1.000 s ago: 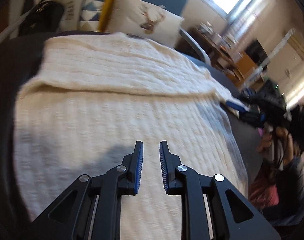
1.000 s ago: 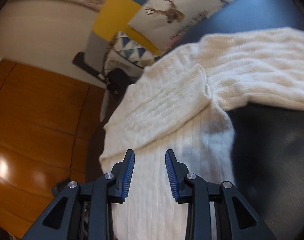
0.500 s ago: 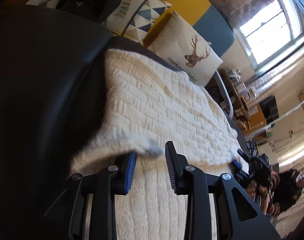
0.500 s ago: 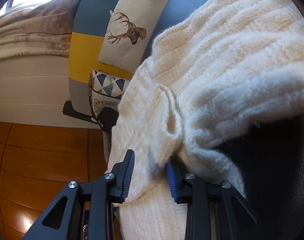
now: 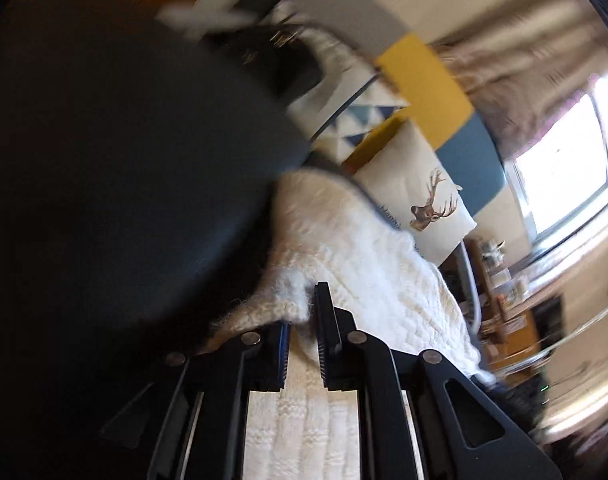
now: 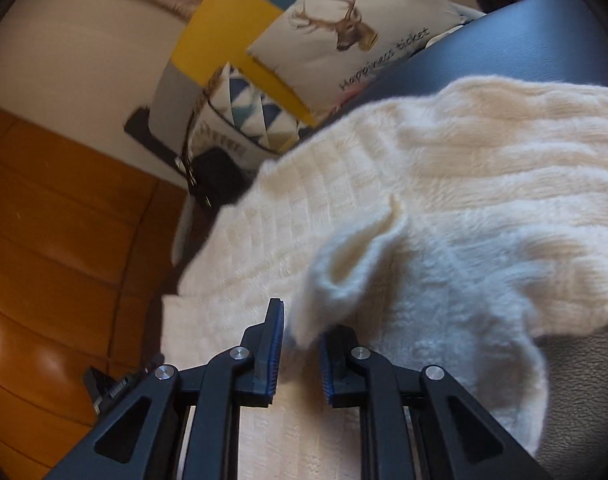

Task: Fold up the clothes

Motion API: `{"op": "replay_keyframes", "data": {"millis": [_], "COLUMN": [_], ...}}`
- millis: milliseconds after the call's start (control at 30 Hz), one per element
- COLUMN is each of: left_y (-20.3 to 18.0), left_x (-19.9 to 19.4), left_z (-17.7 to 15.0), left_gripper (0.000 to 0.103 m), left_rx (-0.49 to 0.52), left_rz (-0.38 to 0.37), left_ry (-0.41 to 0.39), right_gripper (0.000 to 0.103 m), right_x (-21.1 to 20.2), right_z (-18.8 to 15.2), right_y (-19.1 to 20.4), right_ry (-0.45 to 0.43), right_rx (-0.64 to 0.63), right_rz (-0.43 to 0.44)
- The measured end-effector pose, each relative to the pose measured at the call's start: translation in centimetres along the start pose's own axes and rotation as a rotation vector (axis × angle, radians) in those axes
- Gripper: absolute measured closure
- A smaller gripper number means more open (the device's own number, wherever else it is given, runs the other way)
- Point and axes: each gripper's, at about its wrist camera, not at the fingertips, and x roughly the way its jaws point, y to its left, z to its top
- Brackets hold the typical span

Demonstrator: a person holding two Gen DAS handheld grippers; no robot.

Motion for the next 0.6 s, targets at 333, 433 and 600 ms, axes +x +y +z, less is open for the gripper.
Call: {"op": "replay_keyframes", "data": {"millis": [333,433,600], "left_y": [-1.5,-3.7,-7.0], "left_x": [0.6,2.1,5.1], "left_z": [-1.1,-1.7,-2.5], "left_gripper": [0.091,0.091,0.091], "left_rx": [0.043,0.089,0.129], "left_rz": [-0.007,-0.011,-0.045], "left_ry": [0.004,0.035,0.125], "right_gripper": [0.097,0.099,0.097], "right_x": [-0.6,-1.8,-6.4], "right_z": [-0.4,-0.6,-1.5], "right_y": [-2.2,-2.8,-6.2], "right_ry": [-0.023,-0.034,-0.059], "right_rx": [-0.004,-0.008,0.075], "right_rz": [-0.060,-0.105,-0.118]}}
